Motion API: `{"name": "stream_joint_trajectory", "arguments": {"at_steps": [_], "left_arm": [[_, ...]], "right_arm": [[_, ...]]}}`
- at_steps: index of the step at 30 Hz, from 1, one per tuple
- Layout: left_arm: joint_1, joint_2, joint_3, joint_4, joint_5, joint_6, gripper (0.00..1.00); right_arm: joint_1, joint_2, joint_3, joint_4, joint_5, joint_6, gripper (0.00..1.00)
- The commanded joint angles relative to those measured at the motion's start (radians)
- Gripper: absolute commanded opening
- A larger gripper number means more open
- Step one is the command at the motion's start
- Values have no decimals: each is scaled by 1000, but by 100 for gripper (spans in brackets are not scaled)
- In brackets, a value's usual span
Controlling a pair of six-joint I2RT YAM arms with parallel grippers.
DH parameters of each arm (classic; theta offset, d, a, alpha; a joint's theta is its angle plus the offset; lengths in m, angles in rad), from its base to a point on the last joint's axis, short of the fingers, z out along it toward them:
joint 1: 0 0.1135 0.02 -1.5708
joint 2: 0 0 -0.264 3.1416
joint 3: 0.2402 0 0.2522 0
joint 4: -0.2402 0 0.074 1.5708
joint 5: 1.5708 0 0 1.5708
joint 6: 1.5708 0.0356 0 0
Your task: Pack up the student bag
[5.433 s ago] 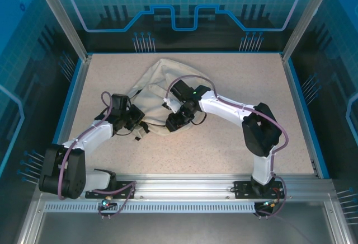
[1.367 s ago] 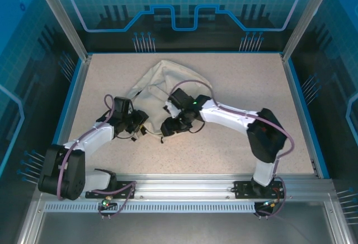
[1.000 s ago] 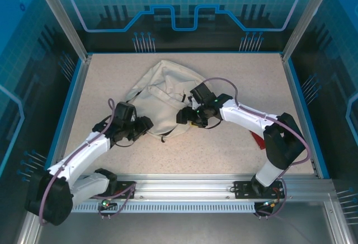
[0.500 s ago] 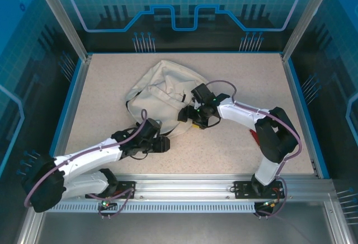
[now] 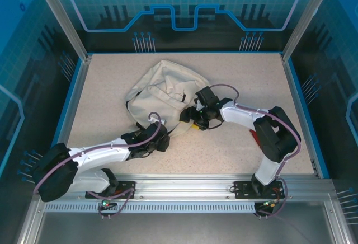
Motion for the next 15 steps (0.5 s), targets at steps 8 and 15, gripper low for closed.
{"name": "stream_joint_trajectory", "arguments": {"at_steps": [8,15], "left_arm": [[1,85,-1,49,-69,44,32],[2,94,16,32,-82,61,13]], "right_arm": [[-25,-5,-24,100,-59,12,53],[-31,7,17,22,13,-22,18]]}}
